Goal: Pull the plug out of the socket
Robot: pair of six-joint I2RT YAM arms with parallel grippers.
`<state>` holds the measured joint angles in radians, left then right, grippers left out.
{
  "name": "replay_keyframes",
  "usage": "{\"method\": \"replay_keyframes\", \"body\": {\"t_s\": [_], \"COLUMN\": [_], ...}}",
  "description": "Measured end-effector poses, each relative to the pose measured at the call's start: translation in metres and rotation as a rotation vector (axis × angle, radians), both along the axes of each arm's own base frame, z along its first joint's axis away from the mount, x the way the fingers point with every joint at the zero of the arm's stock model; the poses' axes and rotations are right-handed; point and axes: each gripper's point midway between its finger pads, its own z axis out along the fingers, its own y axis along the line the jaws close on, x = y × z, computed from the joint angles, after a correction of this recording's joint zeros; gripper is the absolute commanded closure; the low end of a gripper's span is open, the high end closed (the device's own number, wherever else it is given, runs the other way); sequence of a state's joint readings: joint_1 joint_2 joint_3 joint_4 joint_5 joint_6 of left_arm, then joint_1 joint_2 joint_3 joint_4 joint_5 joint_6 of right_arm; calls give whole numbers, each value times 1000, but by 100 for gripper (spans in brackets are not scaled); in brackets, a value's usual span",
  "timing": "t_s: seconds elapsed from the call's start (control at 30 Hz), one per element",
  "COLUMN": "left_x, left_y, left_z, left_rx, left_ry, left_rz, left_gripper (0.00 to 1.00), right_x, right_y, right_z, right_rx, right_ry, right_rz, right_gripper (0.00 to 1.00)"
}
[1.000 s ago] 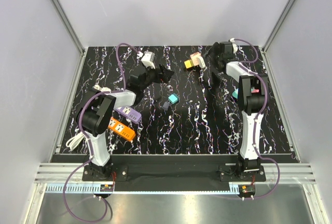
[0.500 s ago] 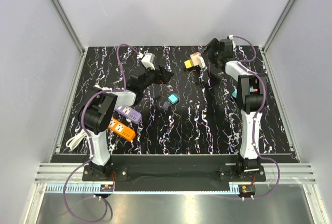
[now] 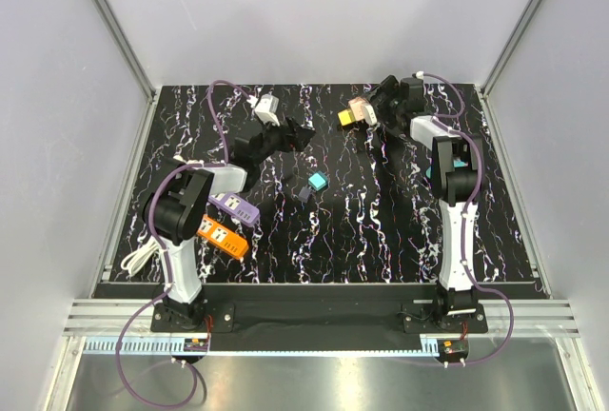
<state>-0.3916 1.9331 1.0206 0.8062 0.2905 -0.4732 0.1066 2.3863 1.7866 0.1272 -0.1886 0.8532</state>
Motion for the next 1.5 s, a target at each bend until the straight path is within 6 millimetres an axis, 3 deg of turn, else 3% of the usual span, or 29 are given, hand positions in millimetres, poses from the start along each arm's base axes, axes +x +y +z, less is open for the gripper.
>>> {"method": "replay_keyframes", "body": {"t_s": [0.1, 0.23, 0.67, 0.9, 1.17, 1.33, 1.5], "left_x": [2, 2, 4, 4, 5, 6, 6], "left_y": [2, 3, 5, 6, 7, 8, 9], "left_z": [5, 6, 9, 9, 9, 5, 6], "left_rx": [-14, -24, -41, -43, -51, -53, -56], "left_ry": [-12, -13, -11, -10, -7, -1, -2], "left_rz": [3, 0, -4, -7, -5, -3, -3], "left_gripper": [18, 18, 18, 18, 19, 19, 19], "right_x": [0, 2, 4, 5, 5, 2, -12], "right_y": [3, 5, 10, 10, 11, 11, 14], "right_z": [0, 1, 2, -4, -5, -5, -6], "right_rx": [23, 49, 107, 119, 140, 167, 175], "right_ry": [0, -2, -10, -4, -14, -29, 1], "right_rz": [3, -3, -5, -11, -19, -33, -64], "right_gripper": [1, 10, 18, 29, 59, 66, 66]}}
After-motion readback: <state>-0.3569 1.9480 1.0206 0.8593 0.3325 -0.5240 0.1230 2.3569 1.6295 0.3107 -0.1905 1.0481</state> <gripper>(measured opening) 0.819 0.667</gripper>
